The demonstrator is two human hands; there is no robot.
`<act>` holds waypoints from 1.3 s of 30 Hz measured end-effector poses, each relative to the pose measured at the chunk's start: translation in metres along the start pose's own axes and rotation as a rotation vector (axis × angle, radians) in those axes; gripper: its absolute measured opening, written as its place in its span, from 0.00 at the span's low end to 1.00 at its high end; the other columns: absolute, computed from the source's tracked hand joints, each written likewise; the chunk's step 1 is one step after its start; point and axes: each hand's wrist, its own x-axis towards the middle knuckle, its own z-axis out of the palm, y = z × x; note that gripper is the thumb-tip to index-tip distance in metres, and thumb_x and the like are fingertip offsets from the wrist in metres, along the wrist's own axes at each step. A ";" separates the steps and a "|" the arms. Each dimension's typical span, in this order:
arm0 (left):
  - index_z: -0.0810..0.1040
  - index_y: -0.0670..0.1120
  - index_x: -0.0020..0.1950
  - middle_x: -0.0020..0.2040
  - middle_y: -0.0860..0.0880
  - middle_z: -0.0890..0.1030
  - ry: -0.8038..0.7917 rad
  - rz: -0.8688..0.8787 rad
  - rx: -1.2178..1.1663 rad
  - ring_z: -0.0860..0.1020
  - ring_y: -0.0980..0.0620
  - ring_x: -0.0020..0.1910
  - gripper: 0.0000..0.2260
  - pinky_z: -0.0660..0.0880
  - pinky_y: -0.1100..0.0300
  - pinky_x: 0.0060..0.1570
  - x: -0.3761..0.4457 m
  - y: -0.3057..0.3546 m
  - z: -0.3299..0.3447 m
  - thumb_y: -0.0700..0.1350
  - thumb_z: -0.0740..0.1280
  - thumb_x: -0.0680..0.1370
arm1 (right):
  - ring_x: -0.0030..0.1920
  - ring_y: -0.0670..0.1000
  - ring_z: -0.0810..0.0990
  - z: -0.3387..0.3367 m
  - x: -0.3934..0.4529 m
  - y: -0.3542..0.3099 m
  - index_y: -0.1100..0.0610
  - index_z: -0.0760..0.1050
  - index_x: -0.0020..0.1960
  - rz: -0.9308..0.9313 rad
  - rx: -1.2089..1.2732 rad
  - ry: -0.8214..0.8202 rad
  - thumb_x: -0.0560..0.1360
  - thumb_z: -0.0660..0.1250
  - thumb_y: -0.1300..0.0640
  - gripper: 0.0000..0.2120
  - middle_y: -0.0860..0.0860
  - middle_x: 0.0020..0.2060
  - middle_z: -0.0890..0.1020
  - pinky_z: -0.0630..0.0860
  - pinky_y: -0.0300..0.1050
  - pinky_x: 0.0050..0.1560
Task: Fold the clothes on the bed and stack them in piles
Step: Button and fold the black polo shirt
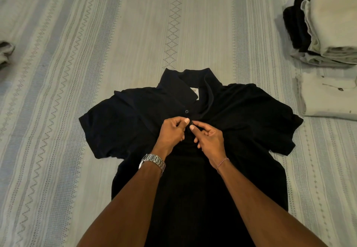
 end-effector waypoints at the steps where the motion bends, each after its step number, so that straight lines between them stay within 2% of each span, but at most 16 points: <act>1: 0.82 0.48 0.45 0.28 0.52 0.75 -0.014 0.000 -0.014 0.73 0.57 0.26 0.09 0.73 0.63 0.30 0.000 0.000 -0.001 0.46 0.66 0.83 | 0.26 0.44 0.75 0.000 -0.001 0.000 0.44 0.83 0.57 -0.007 -0.009 -0.009 0.77 0.74 0.51 0.09 0.51 0.29 0.81 0.72 0.34 0.29; 9: 0.83 0.44 0.48 0.28 0.53 0.76 -0.058 -0.020 -0.046 0.74 0.58 0.28 0.07 0.73 0.65 0.32 -0.001 0.000 -0.004 0.43 0.67 0.82 | 0.26 0.45 0.74 -0.003 -0.001 -0.003 0.41 0.81 0.55 0.011 -0.050 -0.038 0.78 0.72 0.49 0.07 0.51 0.28 0.79 0.72 0.35 0.29; 12: 0.83 0.43 0.49 0.29 0.51 0.76 -0.057 -0.022 -0.041 0.74 0.58 0.28 0.06 0.74 0.65 0.32 -0.001 0.001 -0.006 0.43 0.67 0.82 | 0.27 0.44 0.73 -0.003 0.000 -0.009 0.44 0.84 0.52 0.075 0.006 -0.056 0.78 0.71 0.46 0.05 0.50 0.27 0.77 0.72 0.37 0.28; 17: 0.82 0.44 0.48 0.29 0.49 0.76 -0.071 -0.016 -0.025 0.74 0.57 0.28 0.06 0.73 0.64 0.33 -0.002 -0.003 -0.003 0.43 0.67 0.82 | 0.26 0.42 0.69 -0.009 0.005 -0.015 0.52 0.85 0.50 0.177 0.053 -0.068 0.76 0.74 0.50 0.07 0.47 0.26 0.73 0.69 0.36 0.28; 20: 0.82 0.43 0.50 0.28 0.50 0.77 -0.027 -0.008 -0.015 0.75 0.57 0.28 0.05 0.74 0.64 0.32 -0.002 -0.003 0.001 0.42 0.67 0.82 | 0.27 0.43 0.69 -0.010 0.007 -0.014 0.54 0.83 0.50 0.181 0.065 -0.069 0.77 0.74 0.51 0.07 0.47 0.26 0.73 0.69 0.36 0.28; 25: 0.81 0.43 0.54 0.29 0.50 0.79 0.000 0.020 0.021 0.76 0.58 0.28 0.04 0.75 0.64 0.34 -0.003 -0.006 0.003 0.43 0.67 0.82 | 0.26 0.42 0.68 -0.009 0.009 -0.013 0.51 0.84 0.53 0.210 0.067 -0.064 0.79 0.72 0.52 0.05 0.46 0.25 0.72 0.69 0.35 0.27; 31: 0.80 0.45 0.52 0.32 0.51 0.80 0.054 0.061 0.131 0.78 0.56 0.28 0.03 0.77 0.59 0.35 -0.002 -0.010 0.006 0.45 0.70 0.81 | 0.24 0.41 0.67 -0.010 0.013 -0.011 0.52 0.82 0.59 0.223 0.023 -0.095 0.80 0.70 0.52 0.09 0.45 0.23 0.71 0.68 0.36 0.27; 39: 0.82 0.47 0.48 0.34 0.50 0.82 0.120 0.044 0.135 0.77 0.57 0.27 0.03 0.76 0.60 0.32 -0.003 -0.008 0.010 0.46 0.72 0.79 | 0.27 0.43 0.70 -0.003 0.005 -0.008 0.54 0.84 0.53 0.156 0.104 -0.002 0.77 0.74 0.53 0.07 0.48 0.27 0.74 0.70 0.36 0.27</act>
